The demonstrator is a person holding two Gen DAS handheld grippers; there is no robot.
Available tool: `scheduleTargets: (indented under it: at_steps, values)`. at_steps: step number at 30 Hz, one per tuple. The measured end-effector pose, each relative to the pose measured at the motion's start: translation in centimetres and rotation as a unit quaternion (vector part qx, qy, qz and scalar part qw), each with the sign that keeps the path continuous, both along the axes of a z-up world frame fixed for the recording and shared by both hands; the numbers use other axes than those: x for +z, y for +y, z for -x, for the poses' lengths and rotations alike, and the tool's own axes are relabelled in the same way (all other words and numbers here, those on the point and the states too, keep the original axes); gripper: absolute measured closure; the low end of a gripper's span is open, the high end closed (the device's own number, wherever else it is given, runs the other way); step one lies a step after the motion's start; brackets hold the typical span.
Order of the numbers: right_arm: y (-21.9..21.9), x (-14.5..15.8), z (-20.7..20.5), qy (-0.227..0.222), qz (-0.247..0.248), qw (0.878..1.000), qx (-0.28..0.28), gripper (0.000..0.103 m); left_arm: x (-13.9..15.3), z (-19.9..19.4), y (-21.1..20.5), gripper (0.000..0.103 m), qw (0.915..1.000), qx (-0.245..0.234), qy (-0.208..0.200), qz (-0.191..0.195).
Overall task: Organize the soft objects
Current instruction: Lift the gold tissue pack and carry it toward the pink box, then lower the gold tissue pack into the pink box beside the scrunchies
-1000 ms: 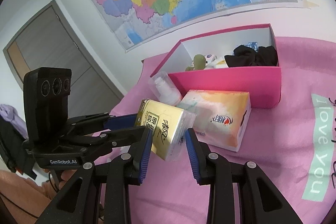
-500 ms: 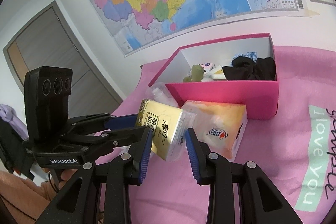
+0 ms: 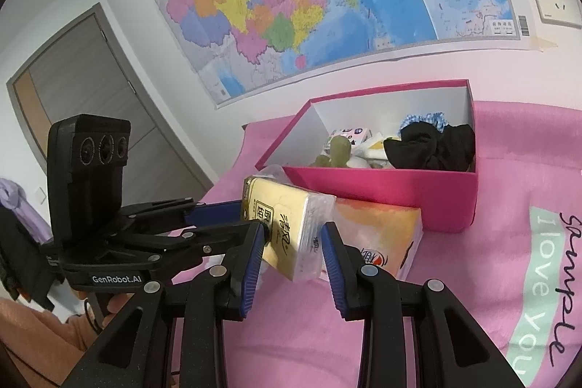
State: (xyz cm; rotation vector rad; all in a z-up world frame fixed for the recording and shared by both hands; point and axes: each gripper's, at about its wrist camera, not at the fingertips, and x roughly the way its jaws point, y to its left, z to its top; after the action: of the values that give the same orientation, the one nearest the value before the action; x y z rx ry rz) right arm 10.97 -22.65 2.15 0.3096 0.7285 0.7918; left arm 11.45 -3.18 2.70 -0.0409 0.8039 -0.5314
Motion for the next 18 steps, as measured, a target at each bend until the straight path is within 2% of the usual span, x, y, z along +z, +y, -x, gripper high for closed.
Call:
scheduleTargets:
  at_steps: [18]
  values:
    - [-0.4, 0.8, -0.8, -0.009, -0.005, 1.0, -0.003, 0.069, 0.5, -1.2, -0.2, 0.06, 1.0, 0.0, -0.004, 0.0]
